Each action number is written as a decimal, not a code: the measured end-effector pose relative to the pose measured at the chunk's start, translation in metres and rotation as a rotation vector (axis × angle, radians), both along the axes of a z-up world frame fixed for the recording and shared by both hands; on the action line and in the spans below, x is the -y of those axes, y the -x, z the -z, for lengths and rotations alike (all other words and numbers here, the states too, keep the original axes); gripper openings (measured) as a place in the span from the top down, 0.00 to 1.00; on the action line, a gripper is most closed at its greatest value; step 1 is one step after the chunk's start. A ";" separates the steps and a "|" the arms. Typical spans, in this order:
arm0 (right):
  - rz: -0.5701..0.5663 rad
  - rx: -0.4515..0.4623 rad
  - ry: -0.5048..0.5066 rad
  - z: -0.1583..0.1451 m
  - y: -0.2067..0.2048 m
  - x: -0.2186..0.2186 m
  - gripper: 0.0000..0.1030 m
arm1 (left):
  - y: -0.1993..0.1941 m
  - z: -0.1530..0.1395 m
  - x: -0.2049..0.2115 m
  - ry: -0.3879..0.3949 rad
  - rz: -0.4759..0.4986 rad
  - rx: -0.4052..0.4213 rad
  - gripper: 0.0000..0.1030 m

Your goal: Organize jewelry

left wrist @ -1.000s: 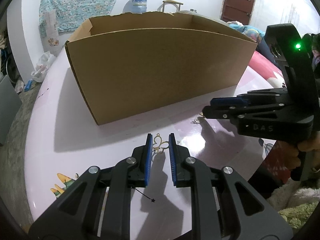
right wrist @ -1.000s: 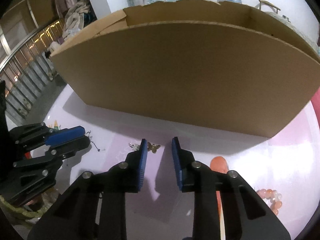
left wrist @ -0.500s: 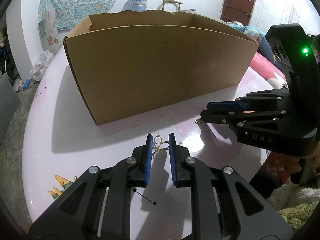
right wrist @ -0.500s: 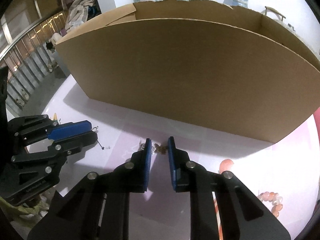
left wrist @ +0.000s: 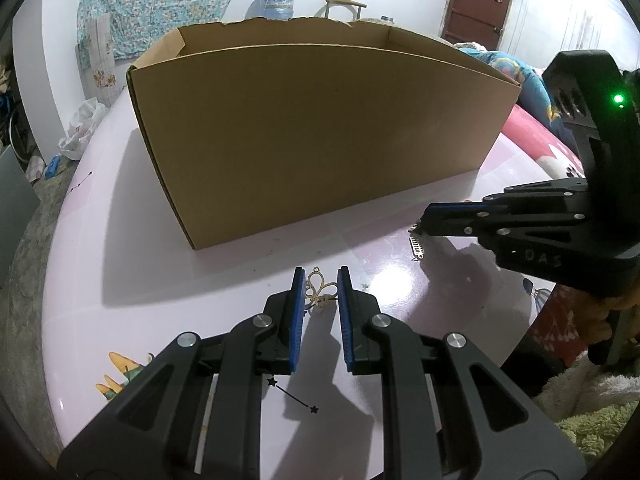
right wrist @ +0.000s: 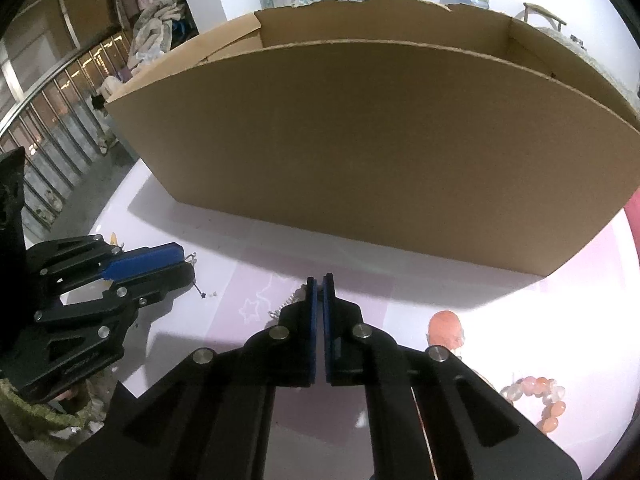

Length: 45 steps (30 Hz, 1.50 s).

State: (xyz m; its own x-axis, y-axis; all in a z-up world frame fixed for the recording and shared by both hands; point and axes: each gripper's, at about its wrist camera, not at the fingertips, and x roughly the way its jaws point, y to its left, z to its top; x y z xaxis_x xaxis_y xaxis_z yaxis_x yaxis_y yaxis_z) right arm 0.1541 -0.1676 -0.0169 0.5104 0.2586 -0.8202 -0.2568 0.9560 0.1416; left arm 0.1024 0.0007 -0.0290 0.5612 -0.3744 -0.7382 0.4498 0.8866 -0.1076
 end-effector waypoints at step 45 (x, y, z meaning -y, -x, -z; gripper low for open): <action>-0.029 0.042 0.043 0.004 0.015 -0.014 0.92 | 0.002 -0.002 -0.007 0.009 -0.027 0.004 0.85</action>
State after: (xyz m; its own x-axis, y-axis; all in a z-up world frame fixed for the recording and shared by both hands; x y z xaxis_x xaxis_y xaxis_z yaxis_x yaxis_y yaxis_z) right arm 0.1391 -0.1535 -0.0211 0.5371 0.2387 -0.8090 -0.2889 0.9532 0.0894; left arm 0.1003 0.0079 -0.0270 0.5739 -0.3656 -0.7328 0.4264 0.8973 -0.1138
